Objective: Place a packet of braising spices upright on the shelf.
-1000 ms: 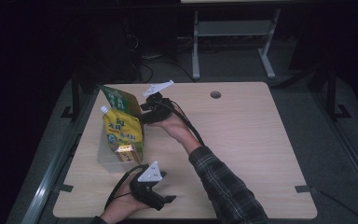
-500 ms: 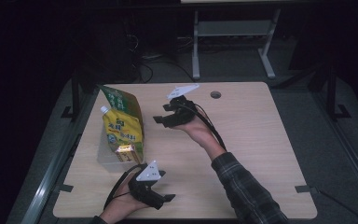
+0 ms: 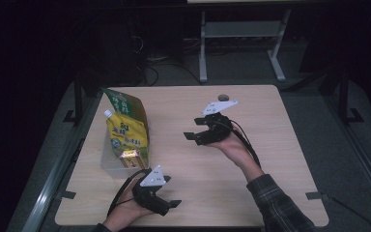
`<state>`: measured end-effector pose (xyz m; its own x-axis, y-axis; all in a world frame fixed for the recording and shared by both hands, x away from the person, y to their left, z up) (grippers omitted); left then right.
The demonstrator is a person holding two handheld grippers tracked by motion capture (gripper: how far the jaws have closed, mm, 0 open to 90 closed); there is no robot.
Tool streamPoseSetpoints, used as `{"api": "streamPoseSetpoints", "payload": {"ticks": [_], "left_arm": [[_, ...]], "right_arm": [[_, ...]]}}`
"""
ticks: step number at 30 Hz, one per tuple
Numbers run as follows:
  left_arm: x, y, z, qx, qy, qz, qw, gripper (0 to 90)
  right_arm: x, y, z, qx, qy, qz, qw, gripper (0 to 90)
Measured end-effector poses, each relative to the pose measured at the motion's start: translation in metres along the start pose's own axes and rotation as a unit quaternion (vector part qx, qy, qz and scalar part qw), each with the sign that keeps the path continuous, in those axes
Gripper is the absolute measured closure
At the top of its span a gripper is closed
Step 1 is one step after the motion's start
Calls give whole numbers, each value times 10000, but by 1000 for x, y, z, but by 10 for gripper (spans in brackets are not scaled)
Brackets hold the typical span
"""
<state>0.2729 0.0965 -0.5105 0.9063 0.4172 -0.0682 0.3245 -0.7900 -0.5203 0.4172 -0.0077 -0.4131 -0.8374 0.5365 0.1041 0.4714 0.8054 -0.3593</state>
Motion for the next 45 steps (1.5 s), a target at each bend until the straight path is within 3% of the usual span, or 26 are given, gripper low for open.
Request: {"api": "streamPoseSetpoints", "payload": {"ticks": [9, 11, 19, 31, 39, 45], "left_arm": [[2, -2, 0, 17, 9, -36, 10000, 139], [0, -1, 0, -10, -82, -37, 10000, 140], [0, -1, 0, -15, -38, -36, 10000, 140], [-1, 1, 4, 120, -2, -24, 9999, 147], [-2, 1, 8, 255, 57, 29, 9997, 147], [-3, 2, 7, 222, 27, 46, 9997, 147]], "right_arm": [[3, -29, 33, 156, -106, 106, 9998, 276], [4, -38, 42, 193, -85, 129, 9997, 272], [12, -64, 75, 244, -4, 140, 9996, 258], [19, -103, 127, 610, 29, 333, 9976, 236], [13, -124, 152, 860, 69, 568, 9947, 227], [10, -134, 159, 824, 208, 634, 9944, 224]]}}
Point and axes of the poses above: each handheld gripper's, and its own axes: y roughly forward along the jaws, z roughly out of its underside, x roughly to its left, the point moved 10 cm from there along y, roughly forward along the jaws, and after that the axes turned 11 degrees about -x, right-handed, at the moved point
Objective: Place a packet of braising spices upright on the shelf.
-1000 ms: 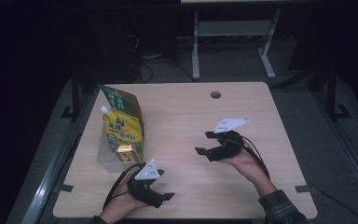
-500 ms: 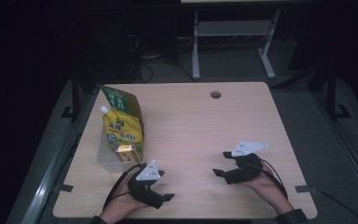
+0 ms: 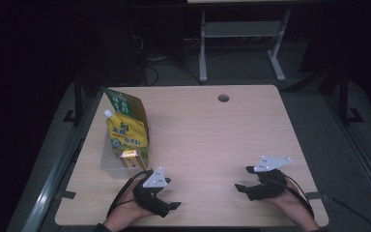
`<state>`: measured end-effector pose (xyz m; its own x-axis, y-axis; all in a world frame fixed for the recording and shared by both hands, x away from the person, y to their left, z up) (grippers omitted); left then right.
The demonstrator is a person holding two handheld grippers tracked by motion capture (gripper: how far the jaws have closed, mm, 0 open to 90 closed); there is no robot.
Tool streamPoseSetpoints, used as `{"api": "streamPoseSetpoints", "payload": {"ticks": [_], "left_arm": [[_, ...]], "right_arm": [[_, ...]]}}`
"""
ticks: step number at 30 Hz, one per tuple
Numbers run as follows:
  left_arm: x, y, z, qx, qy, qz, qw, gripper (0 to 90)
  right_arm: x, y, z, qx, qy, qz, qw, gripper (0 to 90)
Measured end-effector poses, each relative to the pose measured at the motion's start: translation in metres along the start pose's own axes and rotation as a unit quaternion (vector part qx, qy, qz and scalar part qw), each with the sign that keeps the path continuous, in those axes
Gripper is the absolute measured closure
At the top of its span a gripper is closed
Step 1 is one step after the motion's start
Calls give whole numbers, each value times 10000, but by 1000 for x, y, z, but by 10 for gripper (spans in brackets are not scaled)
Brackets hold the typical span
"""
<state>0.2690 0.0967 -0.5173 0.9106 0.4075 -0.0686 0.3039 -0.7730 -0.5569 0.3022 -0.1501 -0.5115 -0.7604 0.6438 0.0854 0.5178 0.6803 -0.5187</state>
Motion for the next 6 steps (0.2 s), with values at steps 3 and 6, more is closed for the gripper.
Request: {"api": "streamPoseSetpoints", "payload": {"ticks": [3, 6], "left_arm": [[0, 0, 0, -12, 17, 1, 10000, 147], [0, 1, 0, -20, 23, 2, 10000, 147]], "right_arm": [[-1, 0, 0, -29, 12, -8, 10000, 216], [-1, 0, -1, -59, -2, -4, 10000, 209]]}}
Point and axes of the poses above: each handheld gripper's, and its own axes: y roughly forward along the jaws, z roughly out of its underside, x roughly to its left, the point moved 10 cm from there along y, roughly forward along the jaws, and after that the axes turned 11 degrees about -x, right-handed, at the moved point
